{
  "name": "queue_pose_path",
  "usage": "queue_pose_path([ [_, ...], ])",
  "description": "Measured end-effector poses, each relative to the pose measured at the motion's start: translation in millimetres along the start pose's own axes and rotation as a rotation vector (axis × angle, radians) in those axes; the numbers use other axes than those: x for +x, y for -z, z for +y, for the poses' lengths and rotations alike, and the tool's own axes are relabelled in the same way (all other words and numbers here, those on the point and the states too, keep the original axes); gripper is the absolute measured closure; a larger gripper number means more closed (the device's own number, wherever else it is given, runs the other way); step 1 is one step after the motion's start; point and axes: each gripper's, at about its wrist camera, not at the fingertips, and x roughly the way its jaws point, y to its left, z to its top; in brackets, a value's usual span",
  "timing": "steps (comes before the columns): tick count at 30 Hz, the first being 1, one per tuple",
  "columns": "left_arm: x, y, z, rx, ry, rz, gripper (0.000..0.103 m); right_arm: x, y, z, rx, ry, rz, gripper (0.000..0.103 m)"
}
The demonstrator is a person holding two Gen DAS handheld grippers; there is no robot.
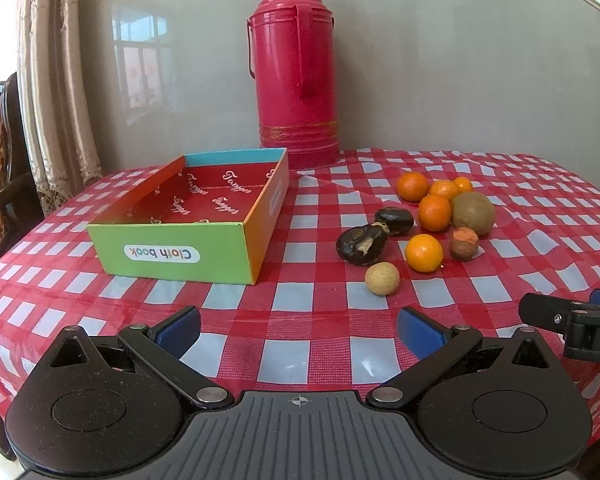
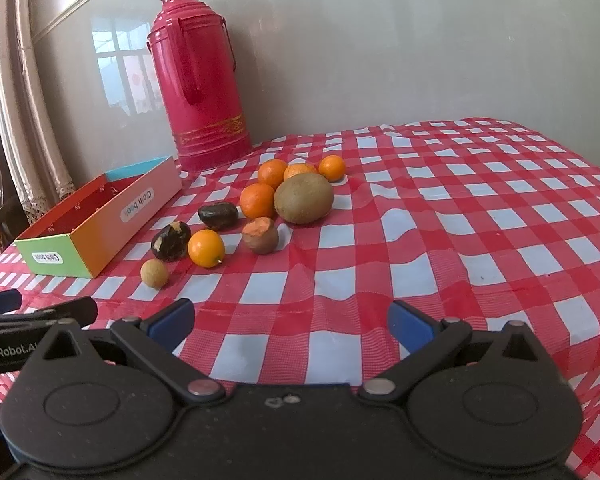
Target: Organize fruits
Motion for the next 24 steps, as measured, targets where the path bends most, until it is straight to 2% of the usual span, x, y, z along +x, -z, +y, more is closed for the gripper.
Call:
queue_pose_path([
  [9, -2.6, -0.6, 0.8, -0.003, -0.010, -0.012, 0.000, -11.0, -2.0, -9.7, 0.057, -0.021, -0.059, 0.006],
  [16, -6.3, -1.0, 1.1, -0.002, -0.013, -0.041, 0.000, -34.3, -8.0, -29.7, 0.147, -0.007, -0.218, 0.005],
  [24, -6.2, -7.5, -14.4, 0.111, -0.010, -0.063, 0.000, -15.7, -32.0, -50.6, 0.173, 0.067, -0.254, 0.005],
])
